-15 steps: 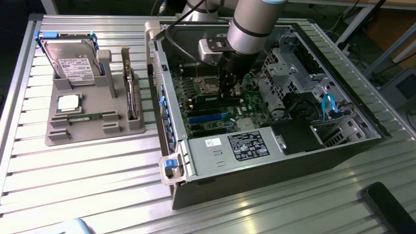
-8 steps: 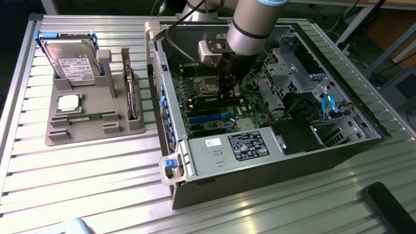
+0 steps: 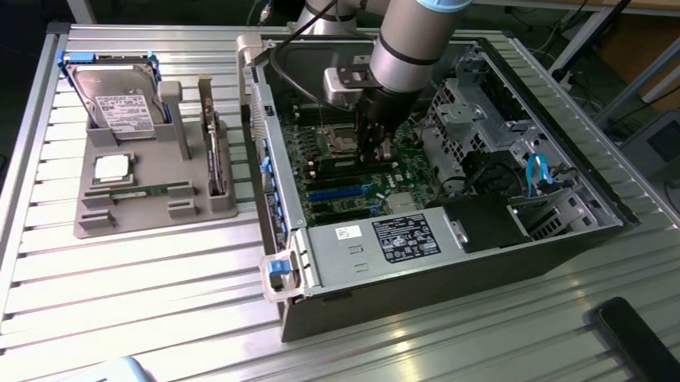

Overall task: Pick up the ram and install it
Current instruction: 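Pick up the ram and move it above insertion slot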

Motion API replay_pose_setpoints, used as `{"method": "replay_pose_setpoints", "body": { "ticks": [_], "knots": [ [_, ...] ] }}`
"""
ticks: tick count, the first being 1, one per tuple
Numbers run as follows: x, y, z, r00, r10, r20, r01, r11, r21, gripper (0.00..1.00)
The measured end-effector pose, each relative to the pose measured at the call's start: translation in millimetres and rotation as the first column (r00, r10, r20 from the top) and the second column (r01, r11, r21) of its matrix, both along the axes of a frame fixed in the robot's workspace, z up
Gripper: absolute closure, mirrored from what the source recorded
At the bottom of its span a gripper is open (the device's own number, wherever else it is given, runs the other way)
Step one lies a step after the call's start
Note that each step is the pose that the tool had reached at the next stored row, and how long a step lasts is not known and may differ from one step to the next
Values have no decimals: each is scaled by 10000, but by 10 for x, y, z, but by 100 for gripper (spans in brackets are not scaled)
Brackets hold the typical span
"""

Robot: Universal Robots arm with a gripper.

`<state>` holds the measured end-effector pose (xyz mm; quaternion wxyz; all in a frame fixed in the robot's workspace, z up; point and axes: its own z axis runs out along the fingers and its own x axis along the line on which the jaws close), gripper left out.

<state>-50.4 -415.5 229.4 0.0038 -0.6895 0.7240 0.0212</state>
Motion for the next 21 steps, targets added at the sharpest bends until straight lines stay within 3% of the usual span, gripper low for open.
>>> {"method": "replay_pose_setpoints", "body": {
  "ticks": [21],
  "knots": [
    [0, -1, -46, 10000, -8, -1, 8, 10000, -10, 86]
  ]
}}
